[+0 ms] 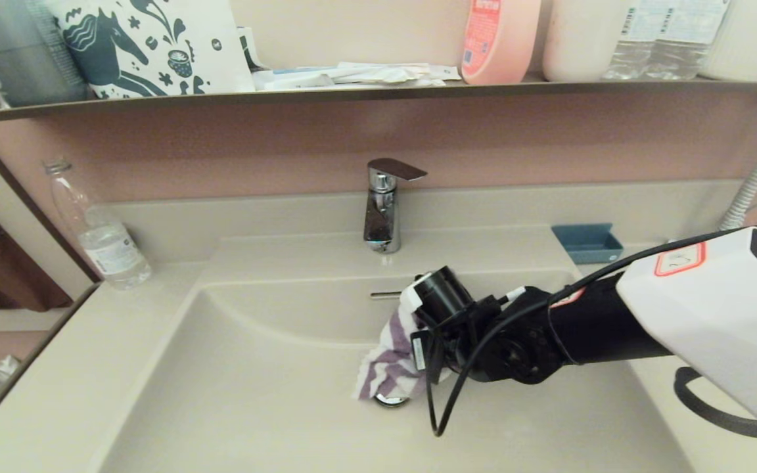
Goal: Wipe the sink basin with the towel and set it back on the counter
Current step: Wipe the sink
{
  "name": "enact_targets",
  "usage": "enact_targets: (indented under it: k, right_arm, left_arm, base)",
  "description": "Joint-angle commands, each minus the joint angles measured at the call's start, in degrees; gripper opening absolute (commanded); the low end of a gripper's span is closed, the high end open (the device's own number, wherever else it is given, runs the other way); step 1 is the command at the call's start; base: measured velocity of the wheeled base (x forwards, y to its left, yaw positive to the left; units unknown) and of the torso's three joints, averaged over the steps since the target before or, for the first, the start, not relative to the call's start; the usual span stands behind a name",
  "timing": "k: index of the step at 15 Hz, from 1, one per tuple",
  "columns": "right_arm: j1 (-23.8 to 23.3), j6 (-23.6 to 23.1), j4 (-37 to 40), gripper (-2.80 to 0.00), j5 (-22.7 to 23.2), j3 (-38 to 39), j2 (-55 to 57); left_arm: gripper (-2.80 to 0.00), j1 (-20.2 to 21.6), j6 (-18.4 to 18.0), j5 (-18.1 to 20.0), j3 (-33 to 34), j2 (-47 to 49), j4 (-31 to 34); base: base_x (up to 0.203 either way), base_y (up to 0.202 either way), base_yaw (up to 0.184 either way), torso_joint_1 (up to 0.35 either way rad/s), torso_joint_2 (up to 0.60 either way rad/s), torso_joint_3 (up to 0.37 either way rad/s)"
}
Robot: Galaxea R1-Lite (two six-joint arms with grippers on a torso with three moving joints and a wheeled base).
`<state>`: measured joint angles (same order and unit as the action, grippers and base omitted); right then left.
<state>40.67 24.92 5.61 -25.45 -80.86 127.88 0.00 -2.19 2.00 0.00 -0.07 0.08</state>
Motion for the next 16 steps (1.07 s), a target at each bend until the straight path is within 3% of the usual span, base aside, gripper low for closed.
enact_targets:
  k: [1, 4, 10, 11, 13, 15, 16]
  right_arm:
    - [-0.8, 0.2, 3.2, -2.8, -1.0, 4.3, -4.6]
    - [-1.5, 0.2, 9.2, -2.8, -1.9, 7.8, -8.7]
    - [-1.5, 2.1, 30.9, -2.8, -2.3, 8.1, -11.9]
    - [-1.1, 4.2, 32.1, -2.8, -1.7, 8.1, -11.5]
    - [0.7, 6.8, 33.9, -2.8, 2.5, 8.1, -11.1]
    - [3.9, 8.3, 37.1, -2.8, 10.6, 8.0, -11.0]
    - [5.4, 8.5, 37.6, -2.8, 12.6, 8.0, -10.7]
  left_arm:
    - [-2.8, 0.0, 0.0, 0.0, 0.0, 0.1, 0.0]
    - [-2.8, 0.0, 0.0, 0.1, 0.0, 0.1, 0.0]
    - [-2.8, 0.0, 0.0, 0.1, 0.0, 0.1, 0.0]
    - [-2.8, 0.0, 0.0, 0.1, 0.0, 0.1, 0.0]
    - [-2.8, 0.0, 0.0, 0.0, 0.0, 0.1, 0.0]
    - [-2.8, 0.0, 0.0, 0.1, 0.0, 0.1, 0.0]
    - [-2.8, 0.0, 0.0, 0.0, 0.0, 0.1, 0.0]
  base:
    - [0.0, 0.0, 0.0, 0.0, 0.0, 0.0]
    - [0.0, 0.0, 0.0, 0.0, 0.0, 0.0]
    - [0.0, 0.0, 0.0, 0.0, 0.0, 0.0]
    - [0.0, 0.0, 0.0, 0.0, 0.0, 0.0]
    - [0.0, 0.0, 0.0, 0.0, 0.0, 0.0]
    - [0.0, 0.0, 0.0, 0.0, 0.0, 0.0]
    - [0.0, 0.0, 0.0, 0.0, 0.0, 0.0]
